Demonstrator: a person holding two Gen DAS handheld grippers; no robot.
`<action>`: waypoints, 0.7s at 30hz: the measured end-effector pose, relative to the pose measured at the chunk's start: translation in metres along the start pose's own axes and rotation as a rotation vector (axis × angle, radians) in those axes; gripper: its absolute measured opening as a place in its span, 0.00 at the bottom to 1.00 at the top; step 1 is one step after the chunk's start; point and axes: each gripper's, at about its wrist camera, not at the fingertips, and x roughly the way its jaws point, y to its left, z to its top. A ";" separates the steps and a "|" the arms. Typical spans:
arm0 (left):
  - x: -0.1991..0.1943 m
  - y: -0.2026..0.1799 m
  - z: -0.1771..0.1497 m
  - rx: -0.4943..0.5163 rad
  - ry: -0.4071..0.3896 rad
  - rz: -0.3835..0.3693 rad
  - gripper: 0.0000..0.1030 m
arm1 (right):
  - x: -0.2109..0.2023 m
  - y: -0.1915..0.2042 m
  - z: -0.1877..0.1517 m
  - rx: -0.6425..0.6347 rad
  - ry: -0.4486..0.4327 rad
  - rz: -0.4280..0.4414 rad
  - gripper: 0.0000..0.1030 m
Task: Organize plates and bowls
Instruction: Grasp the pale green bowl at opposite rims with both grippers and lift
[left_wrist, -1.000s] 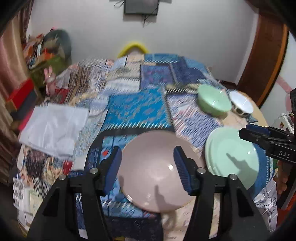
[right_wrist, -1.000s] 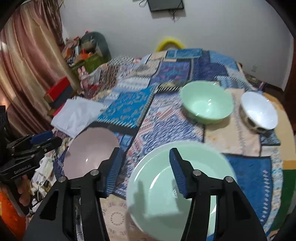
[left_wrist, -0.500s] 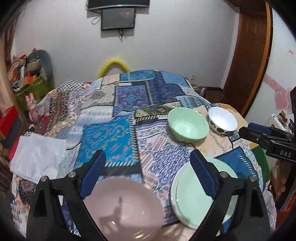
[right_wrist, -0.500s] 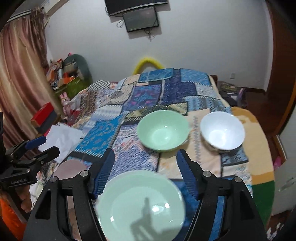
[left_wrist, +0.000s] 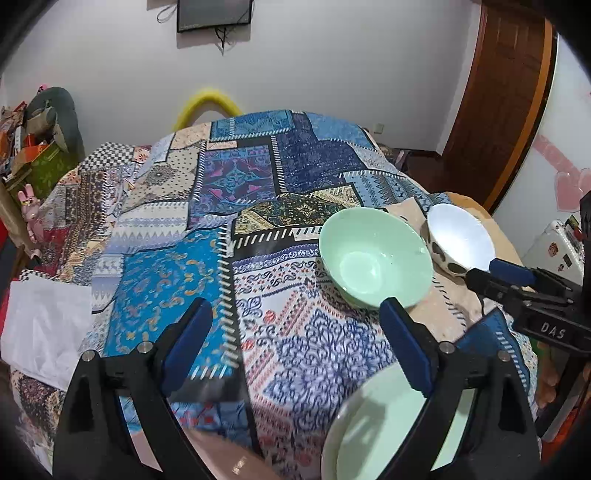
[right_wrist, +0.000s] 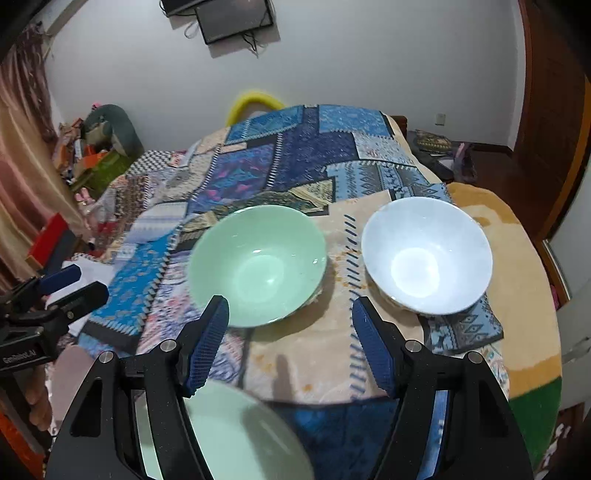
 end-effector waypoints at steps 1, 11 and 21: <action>0.008 -0.001 0.002 0.002 0.006 -0.001 0.83 | 0.006 -0.004 0.002 0.010 0.002 -0.005 0.63; 0.072 -0.013 0.023 0.024 0.084 -0.024 0.63 | 0.050 -0.019 0.013 0.045 0.078 0.044 0.33; 0.129 -0.011 0.025 -0.039 0.223 -0.070 0.34 | 0.074 -0.021 0.011 0.046 0.129 0.075 0.24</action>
